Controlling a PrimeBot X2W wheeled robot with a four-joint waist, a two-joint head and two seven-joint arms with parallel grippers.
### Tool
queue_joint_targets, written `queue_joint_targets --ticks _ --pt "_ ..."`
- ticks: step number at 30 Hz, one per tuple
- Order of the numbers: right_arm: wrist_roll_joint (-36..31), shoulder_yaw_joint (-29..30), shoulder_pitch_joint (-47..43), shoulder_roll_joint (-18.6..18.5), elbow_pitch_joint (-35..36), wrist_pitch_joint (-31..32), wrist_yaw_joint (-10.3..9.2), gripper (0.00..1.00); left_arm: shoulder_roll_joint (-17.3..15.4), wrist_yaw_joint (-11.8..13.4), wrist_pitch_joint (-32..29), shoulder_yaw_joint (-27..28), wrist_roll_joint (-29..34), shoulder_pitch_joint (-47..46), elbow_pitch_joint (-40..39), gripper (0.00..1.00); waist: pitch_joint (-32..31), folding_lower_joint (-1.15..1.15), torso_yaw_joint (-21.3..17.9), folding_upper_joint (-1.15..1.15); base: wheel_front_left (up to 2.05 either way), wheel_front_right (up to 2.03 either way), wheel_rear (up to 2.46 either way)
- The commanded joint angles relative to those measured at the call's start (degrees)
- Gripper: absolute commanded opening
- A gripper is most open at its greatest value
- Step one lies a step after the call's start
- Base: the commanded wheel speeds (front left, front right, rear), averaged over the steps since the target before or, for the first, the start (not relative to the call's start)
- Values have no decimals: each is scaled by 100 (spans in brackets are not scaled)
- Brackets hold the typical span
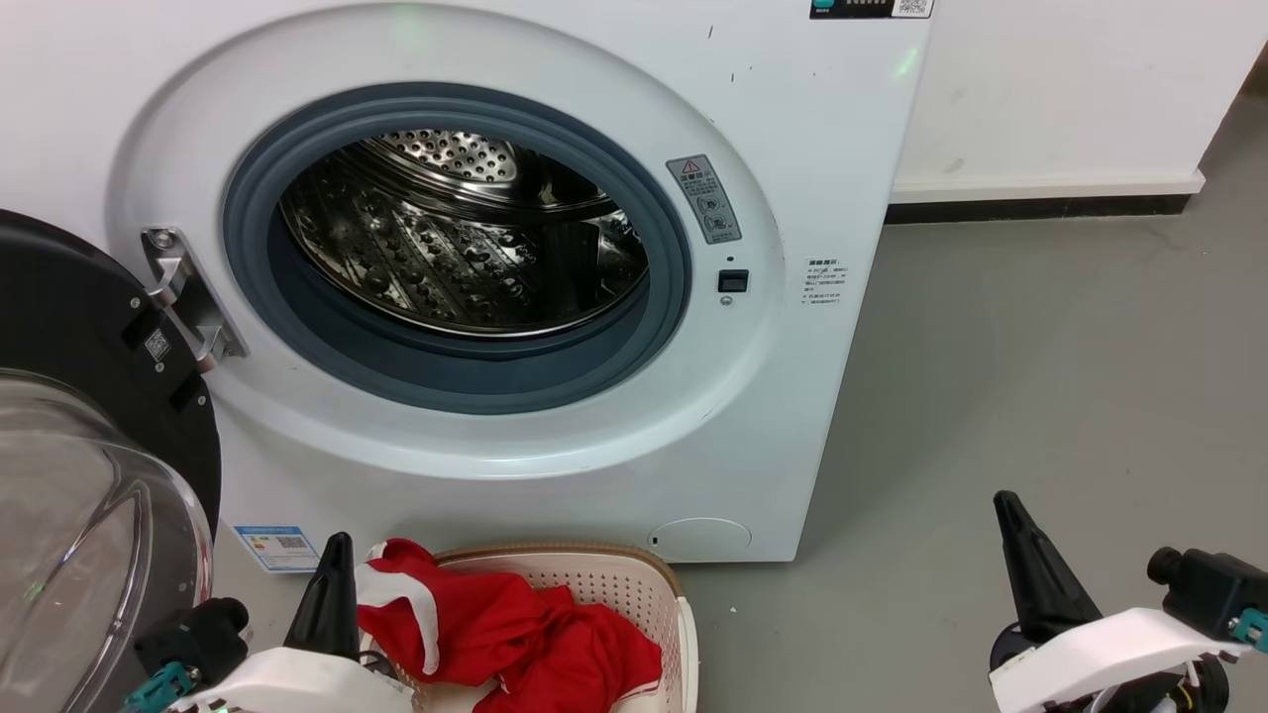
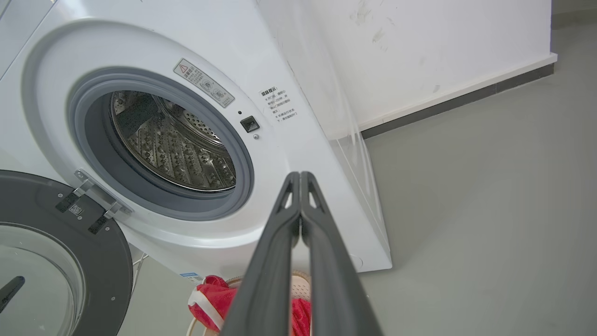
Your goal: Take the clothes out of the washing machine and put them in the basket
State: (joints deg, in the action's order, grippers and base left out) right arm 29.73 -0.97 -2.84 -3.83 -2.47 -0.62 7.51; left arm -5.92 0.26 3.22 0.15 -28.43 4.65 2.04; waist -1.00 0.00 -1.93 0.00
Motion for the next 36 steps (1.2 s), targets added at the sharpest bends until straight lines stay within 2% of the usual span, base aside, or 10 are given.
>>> queue_joint_targets --ticks 1,19,36 --pt "219 16 190 -47 35 5 -1 0 -30 -37 -11 24 -217 -171 -33 0 1 0 2 0 0 0 0" --pt "1850 96 379 -93 -257 100 -1 0 -6 -234 -192 100 -1862 -420 283 0 22 0 36 0 0 0 0" --pt "3118 186 532 -110 -495 198 -1 0 30 -386 -350 180 -3136 -604 520 0 42 0 68 0 0 0 0"
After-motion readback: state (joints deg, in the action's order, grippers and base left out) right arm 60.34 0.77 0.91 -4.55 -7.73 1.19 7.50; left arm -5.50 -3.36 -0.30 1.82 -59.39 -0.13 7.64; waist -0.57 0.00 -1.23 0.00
